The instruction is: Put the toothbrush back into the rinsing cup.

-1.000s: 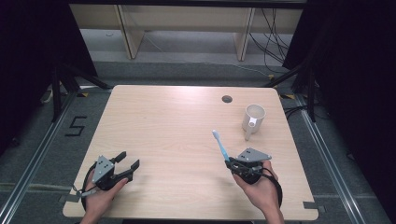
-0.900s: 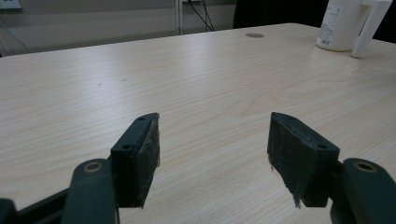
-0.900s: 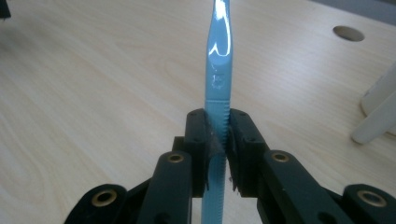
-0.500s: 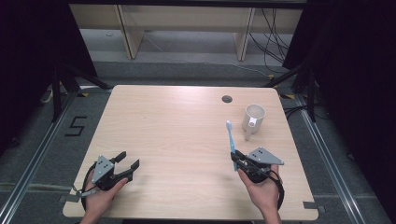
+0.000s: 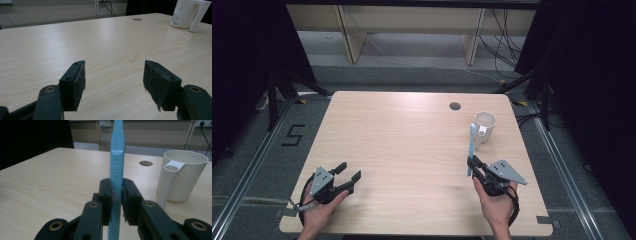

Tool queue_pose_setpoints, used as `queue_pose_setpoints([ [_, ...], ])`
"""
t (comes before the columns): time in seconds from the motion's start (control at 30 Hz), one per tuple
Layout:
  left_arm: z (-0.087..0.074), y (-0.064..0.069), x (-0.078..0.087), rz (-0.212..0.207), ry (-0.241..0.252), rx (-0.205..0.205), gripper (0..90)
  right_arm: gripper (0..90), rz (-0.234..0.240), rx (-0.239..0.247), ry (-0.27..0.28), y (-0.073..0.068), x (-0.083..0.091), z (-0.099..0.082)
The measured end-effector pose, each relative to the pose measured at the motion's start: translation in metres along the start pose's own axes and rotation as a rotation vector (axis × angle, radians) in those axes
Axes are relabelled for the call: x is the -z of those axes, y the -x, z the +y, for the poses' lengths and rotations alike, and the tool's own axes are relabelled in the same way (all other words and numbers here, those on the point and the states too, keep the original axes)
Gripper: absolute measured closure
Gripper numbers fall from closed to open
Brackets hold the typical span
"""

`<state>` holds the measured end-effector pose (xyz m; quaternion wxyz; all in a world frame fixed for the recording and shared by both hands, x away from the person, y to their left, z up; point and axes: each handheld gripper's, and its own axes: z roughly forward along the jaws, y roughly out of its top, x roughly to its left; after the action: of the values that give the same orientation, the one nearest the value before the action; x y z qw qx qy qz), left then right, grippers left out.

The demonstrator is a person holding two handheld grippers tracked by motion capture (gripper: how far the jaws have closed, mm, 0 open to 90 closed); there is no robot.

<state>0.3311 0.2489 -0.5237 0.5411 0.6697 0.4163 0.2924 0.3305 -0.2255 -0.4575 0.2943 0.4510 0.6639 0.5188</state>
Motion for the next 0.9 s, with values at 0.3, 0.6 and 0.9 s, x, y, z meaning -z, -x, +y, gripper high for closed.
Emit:
queue_pose_setpoints([
  [0.3,0.001,0.001,0.001,0.015,-0.015,-0.010,34.9,79.3,-0.029,-0.025,0.041,0.008,0.003,-0.002],
  [0.6,0.000,0.001,0.001,0.019,-0.013,-0.011,35.0,79.3,-0.052,-0.047,0.071,0.015,0.008,0.000],
  [0.9,0.000,-0.001,0.001,0.011,-0.010,0.004,35.1,79.3,-0.084,-0.071,0.104,0.015,0.013,0.003],
])
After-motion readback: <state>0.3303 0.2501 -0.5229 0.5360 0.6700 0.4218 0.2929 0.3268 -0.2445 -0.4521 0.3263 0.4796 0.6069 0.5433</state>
